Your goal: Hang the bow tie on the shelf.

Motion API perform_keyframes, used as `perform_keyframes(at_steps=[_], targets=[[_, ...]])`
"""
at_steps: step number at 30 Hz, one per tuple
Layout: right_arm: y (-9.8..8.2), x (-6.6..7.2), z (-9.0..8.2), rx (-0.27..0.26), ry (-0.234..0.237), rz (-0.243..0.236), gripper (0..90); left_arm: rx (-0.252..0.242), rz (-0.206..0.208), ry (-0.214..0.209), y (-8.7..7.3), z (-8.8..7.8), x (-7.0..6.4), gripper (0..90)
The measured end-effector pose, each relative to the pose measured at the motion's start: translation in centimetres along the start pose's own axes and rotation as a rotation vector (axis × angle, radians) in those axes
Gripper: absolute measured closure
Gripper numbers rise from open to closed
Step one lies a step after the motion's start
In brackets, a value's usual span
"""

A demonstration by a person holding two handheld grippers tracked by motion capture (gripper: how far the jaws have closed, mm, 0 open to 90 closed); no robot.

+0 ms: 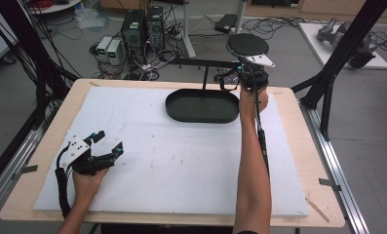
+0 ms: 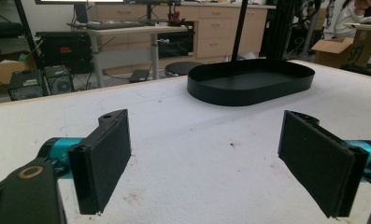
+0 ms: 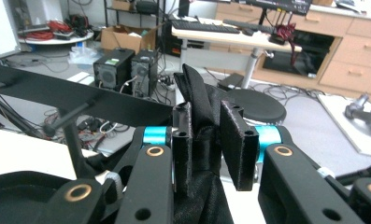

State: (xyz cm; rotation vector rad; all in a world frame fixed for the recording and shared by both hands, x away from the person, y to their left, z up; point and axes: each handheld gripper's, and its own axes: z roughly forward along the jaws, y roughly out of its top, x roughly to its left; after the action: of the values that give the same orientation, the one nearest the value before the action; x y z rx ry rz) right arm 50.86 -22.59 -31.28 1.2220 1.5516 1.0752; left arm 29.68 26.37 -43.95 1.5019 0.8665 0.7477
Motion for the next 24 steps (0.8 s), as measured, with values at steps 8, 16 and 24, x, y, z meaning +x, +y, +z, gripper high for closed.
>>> perform_keyframes(at_steps=[8, 16, 24], targets=[[-0.5, -0.9, 0.1, 0.053, -0.019, 0.004, 74.4, -0.002, 0.001, 0.002, 0.0, 0.0, 0.0, 17.3], [-0.8, -1.1, 0.0, 0.107, -0.024, -0.010, 74.1, 0.001, 0.006, 0.001, 0.0, 0.0, 0.0, 17.3], [-1.1, -1.3, 0.1, 0.149, -0.009, -0.015, 74.4, 0.002, 0.006, 0.002, 0.0, 0.0, 0.0, 17.3]])
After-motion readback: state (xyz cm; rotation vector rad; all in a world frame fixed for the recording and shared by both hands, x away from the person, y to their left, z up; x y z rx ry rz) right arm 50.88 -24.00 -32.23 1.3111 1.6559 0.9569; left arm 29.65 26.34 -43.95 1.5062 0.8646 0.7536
